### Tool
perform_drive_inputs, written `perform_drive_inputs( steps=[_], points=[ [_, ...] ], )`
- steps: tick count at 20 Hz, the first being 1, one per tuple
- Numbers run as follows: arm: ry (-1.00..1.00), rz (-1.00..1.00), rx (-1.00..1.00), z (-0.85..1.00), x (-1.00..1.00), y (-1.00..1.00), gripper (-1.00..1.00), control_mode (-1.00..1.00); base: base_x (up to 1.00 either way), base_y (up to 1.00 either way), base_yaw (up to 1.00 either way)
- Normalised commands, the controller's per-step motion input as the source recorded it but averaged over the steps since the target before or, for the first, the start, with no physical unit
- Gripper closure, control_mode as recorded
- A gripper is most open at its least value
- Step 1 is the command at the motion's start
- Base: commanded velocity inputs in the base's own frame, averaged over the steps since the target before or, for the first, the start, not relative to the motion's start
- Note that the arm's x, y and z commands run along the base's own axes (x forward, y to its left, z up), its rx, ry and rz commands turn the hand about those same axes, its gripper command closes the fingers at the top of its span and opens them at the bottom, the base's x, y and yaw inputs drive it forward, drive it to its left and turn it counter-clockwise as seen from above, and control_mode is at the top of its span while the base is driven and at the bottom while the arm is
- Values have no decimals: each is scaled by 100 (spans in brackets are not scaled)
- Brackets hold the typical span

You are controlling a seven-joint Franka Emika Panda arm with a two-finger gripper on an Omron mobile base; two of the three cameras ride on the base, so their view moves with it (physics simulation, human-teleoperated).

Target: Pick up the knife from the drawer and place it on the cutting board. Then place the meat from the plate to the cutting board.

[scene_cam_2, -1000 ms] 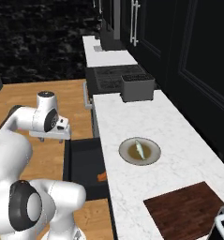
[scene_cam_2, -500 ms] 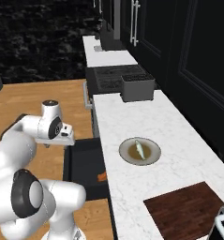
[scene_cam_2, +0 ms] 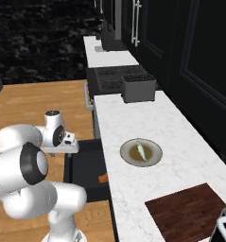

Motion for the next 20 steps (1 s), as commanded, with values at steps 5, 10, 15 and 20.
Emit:
perform_drive_inputs(
  steps=[5,10,15,20],
  points=[
    [10,0,-3,-46,29,0,-100,-100,0,0,0],
    [1,0,0,-30,34,0,-100,-100,0,0,0],
    [1,0,0,-38,6,8,-100,-100,0,0,0],
    [0,0,0,-39,0,18,-100,-100,0,0,0]
  ],
)
